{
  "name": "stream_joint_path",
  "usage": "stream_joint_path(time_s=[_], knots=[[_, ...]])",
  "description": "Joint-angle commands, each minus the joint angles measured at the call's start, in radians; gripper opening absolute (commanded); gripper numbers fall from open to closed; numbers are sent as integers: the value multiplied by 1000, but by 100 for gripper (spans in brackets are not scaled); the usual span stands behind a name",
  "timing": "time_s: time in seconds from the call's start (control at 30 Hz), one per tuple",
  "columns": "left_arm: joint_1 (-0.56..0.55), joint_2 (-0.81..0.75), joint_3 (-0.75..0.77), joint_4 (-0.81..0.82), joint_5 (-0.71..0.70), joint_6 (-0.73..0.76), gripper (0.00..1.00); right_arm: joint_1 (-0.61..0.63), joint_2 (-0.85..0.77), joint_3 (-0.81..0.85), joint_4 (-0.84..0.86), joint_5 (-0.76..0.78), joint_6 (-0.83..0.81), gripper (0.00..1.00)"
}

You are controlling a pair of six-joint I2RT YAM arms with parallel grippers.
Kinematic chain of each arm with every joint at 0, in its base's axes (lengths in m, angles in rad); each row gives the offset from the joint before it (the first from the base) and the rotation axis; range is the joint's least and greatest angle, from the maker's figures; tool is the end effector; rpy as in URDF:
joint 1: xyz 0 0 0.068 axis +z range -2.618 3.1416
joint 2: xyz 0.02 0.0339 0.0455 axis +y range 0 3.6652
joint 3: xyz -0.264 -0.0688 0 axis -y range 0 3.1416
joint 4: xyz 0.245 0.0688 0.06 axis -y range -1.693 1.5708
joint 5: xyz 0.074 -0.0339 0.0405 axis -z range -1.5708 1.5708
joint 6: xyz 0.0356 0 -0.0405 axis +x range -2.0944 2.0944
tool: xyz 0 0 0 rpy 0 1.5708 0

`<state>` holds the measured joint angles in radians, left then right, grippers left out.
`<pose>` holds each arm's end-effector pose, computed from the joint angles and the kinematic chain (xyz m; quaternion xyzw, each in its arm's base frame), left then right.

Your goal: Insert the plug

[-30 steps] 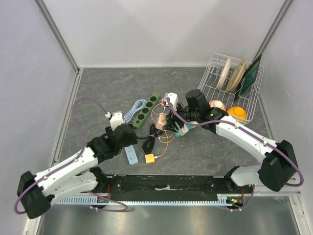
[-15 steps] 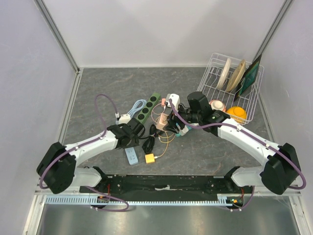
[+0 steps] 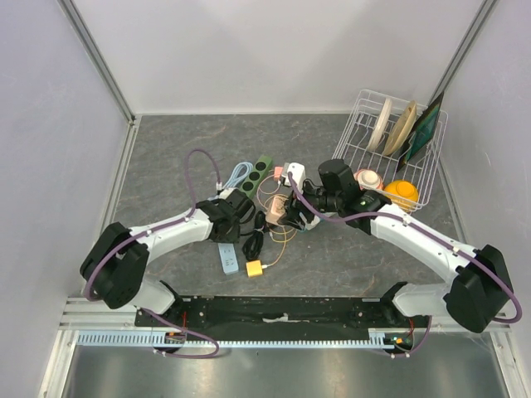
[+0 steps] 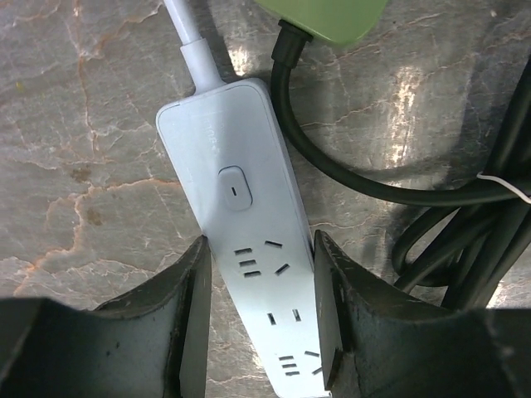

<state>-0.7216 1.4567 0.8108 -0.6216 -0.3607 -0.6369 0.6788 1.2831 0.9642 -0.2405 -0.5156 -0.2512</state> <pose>0.1988 -0.1582 0.1738 0.0141 0.9728 0.0446 0.2270 0.2112 0.1929 0.2911 -0.4897 0.7007 0.3173 0.4104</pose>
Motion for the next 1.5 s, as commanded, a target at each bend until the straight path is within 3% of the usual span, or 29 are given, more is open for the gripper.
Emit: stream_joint_path(time_s=[0.0, 0.07, 0.1, 0.2, 0.33, 0.67, 0.93, 1.1, 1.47], knots=[[-6, 59, 28, 327, 121, 242, 29, 37, -22, -1, 50, 20, 0, 0], [-6, 47, 31, 327, 129, 267, 41, 65, -13, -1, 38, 26, -8, 0], [-6, 34, 28, 326, 126, 269, 59, 71, -10, -1, 35, 25, -16, 0], [-6, -41, 14, 318, 112, 246, 81, 100, 10, 7, 30, 28, -20, 0], [-4, -166, 16, 273, 66, 206, 95, 146, 54, 45, 4, 29, -51, 0], [138, -542, -42, 155, -1, 144, 98, 271, 238, 203, -85, -26, -161, 0], [194, -797, -84, 86, -60, 200, 97, 327, 424, 352, -189, -49, -224, 0], [195, -848, -142, 105, -147, 175, 95, 367, 499, 418, -189, -18, -235, 0], [238, -829, -145, 112, -103, 167, 95, 386, 541, 374, -66, 17, -186, 0]])
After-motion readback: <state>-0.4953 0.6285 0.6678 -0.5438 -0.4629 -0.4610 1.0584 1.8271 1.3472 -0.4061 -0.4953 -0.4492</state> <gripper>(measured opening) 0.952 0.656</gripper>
